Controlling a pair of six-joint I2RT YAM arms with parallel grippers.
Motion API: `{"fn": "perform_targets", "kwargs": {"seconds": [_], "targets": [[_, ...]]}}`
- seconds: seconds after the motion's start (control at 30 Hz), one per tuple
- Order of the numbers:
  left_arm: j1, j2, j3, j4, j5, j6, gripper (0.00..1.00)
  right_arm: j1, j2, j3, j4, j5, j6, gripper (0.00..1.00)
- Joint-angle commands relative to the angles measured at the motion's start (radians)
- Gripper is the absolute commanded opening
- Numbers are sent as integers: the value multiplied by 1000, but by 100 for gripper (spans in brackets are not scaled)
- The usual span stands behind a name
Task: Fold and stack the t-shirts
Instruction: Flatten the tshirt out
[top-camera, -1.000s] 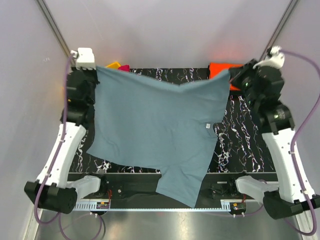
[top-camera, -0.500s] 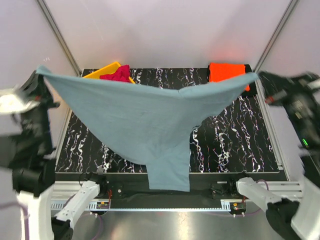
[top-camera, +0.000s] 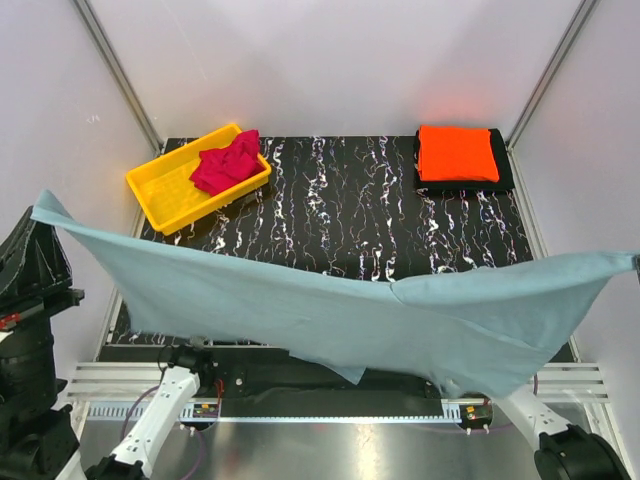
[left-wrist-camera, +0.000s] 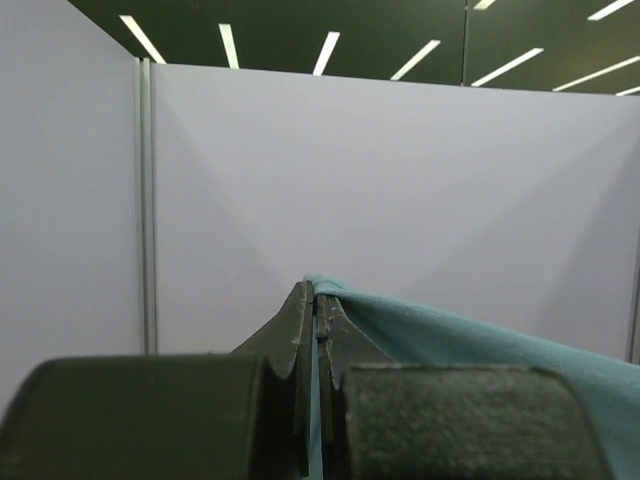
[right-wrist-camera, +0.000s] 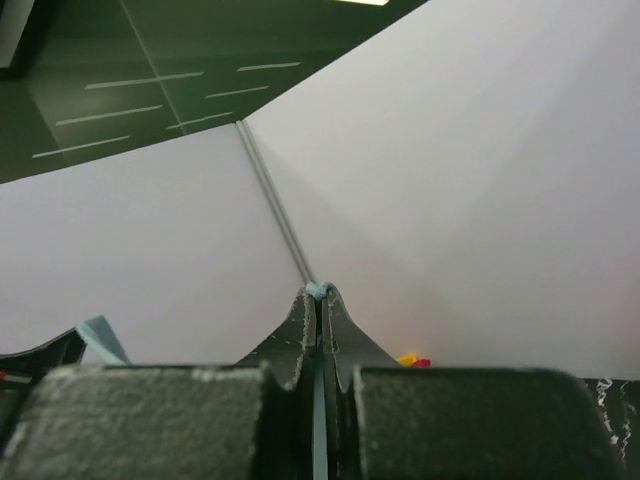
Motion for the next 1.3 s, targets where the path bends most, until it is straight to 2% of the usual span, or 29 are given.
{"fn": "perform_targets", "kwargs": {"seconds": [0.0, 0.1, 0.23, 0.33, 0.5, 0.6, 0.67, 0.87, 0.93, 1.07, 1.27], "targets": [[2, 85, 48, 3, 23, 5, 0, 3, 162, 27, -10, 81, -95, 0], [2, 166, 20, 1, -12, 29, 0, 3, 295, 21, -17, 141, -176, 0], [2, 291, -110, 3, -102, 66, 0, 3, 462, -63, 14, 196, -251, 0], [2, 406, -211, 15, -170, 94, 0, 2, 568, -195, 132, 195, -339, 0], [11, 595, -368, 209, -297, 187, 0, -20, 744, -419, 363, 187, -411, 0], [60, 746, -362, 297, -310, 209, 0, -52, 870, -491, 502, 135, -412, 0], [94, 873, -333, 294, -290, 204, 0, -58, 983, -476, 546, 124, -426, 0], [123, 1096, -273, 315, -274, 200, 0, -61, 1201, -425, 651, 93, -484, 0], [131, 1141, -267, 338, -252, 218, 0, -61, 1234, -422, 684, 95, -492, 0], [157, 1228, -278, 488, -227, 218, 0, -60, 1289, -410, 701, 95, -465, 0], [175, 1303, -301, 625, -182, 266, 0, -58, 1227, -491, 695, 95, -354, 0]]}}
